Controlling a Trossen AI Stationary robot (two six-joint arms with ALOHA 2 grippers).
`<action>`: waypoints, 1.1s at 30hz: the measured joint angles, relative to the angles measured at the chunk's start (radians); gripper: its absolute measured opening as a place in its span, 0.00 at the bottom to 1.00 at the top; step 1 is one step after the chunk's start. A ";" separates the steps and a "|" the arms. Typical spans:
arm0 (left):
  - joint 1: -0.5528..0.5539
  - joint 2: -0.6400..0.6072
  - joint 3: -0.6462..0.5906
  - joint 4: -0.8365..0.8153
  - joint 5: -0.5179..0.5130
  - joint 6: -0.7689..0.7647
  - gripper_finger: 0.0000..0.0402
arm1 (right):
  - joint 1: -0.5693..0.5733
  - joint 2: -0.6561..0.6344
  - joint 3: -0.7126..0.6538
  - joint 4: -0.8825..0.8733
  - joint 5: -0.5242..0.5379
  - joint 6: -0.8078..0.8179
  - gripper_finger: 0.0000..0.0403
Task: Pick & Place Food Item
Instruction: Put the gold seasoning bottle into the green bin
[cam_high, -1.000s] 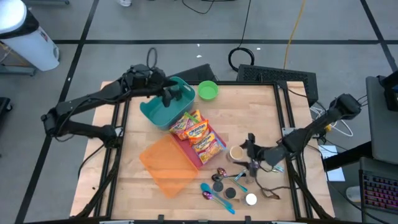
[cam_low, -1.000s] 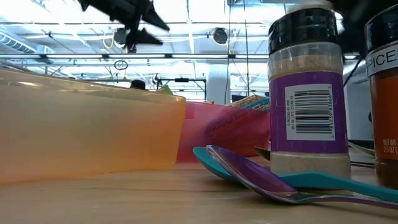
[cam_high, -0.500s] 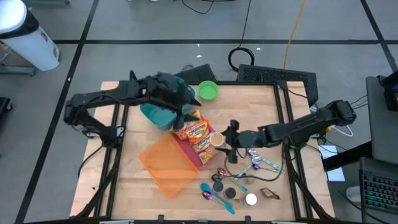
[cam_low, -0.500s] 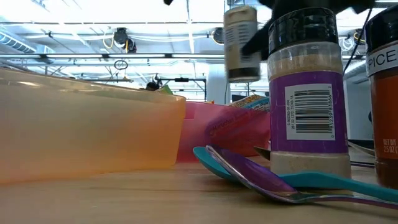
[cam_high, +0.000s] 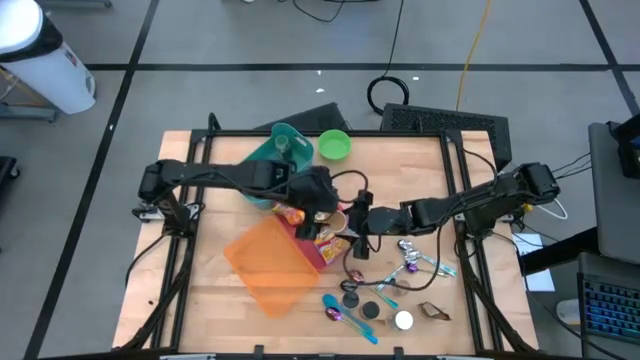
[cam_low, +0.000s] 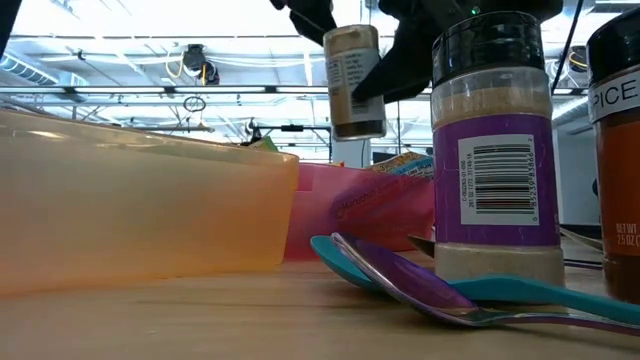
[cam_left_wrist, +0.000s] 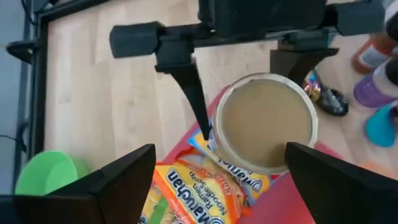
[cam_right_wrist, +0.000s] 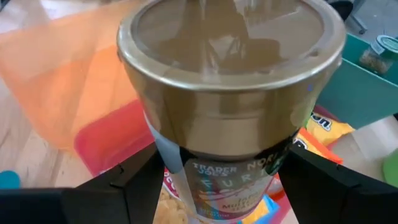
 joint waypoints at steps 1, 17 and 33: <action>-0.001 0.003 0.000 0.003 0.018 0.003 0.93 | 0.000 0.000 0.000 0.003 -0.002 0.000 0.66; 0.002 0.024 0.002 0.028 0.159 -0.066 0.91 | 0.000 -0.002 0.000 0.027 -0.002 -0.019 0.66; -0.004 0.068 0.001 0.075 0.067 -0.027 0.85 | -0.001 -0.001 -0.001 0.026 0.003 -0.040 0.66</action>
